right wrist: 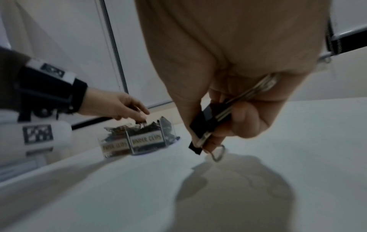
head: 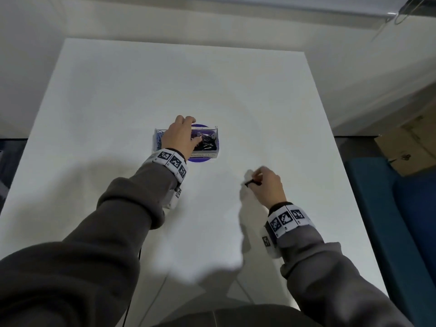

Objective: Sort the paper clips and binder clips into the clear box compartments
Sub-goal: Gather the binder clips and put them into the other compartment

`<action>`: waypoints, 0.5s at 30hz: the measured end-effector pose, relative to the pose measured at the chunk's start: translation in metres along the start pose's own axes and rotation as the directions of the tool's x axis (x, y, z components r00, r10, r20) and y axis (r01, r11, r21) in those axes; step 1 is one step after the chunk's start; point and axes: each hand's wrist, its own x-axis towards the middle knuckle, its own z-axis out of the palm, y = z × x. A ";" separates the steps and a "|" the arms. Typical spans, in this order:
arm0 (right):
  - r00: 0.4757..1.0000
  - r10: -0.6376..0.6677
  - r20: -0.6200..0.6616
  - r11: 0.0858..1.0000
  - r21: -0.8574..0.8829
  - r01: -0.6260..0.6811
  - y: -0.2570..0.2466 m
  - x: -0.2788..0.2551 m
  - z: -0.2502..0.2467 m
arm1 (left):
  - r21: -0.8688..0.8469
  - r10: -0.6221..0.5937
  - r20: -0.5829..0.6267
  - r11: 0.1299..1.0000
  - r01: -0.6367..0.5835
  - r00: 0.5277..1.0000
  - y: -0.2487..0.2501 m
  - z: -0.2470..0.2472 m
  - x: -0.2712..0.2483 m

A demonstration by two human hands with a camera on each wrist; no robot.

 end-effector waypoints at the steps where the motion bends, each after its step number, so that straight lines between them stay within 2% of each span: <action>1: 0.999 -0.051 -0.011 0.998 0.048 0.051 -0.014 0.006 0.001 | 0.004 0.006 -0.009 1.000 -0.006 1.000 0.000 0.000 -0.002; 5: 0.964 -0.243 -0.107 0.961 0.111 0.255 -0.073 0.037 0.004 | -0.113 0.002 -0.121 0.994 -0.016 0.993 -0.001 -0.004 -0.006; 9: 0.962 -0.240 -0.130 0.926 0.267 0.267 -0.111 0.068 0.015 | -0.214 -0.022 -0.015 0.977 0.018 1.000 -0.008 -0.009 -0.002; 11: 0.958 -0.258 -0.128 0.915 0.285 0.285 -0.118 0.077 0.023 | -0.257 -0.004 0.021 0.966 0.010 1.000 -0.012 -0.009 -0.001; 13: 0.953 -0.283 -0.111 0.917 0.260 0.303 -0.117 0.081 0.030 | -0.253 0.010 0.005 0.968 -0.008 1.000 -0.017 -0.009 0.001; 15: 0.950 -0.297 -0.098 0.925 0.219 0.312 -0.114 0.084 0.036 | -0.175 0.028 -0.024 0.984 -0.032 0.999 -0.019 -0.007 0.003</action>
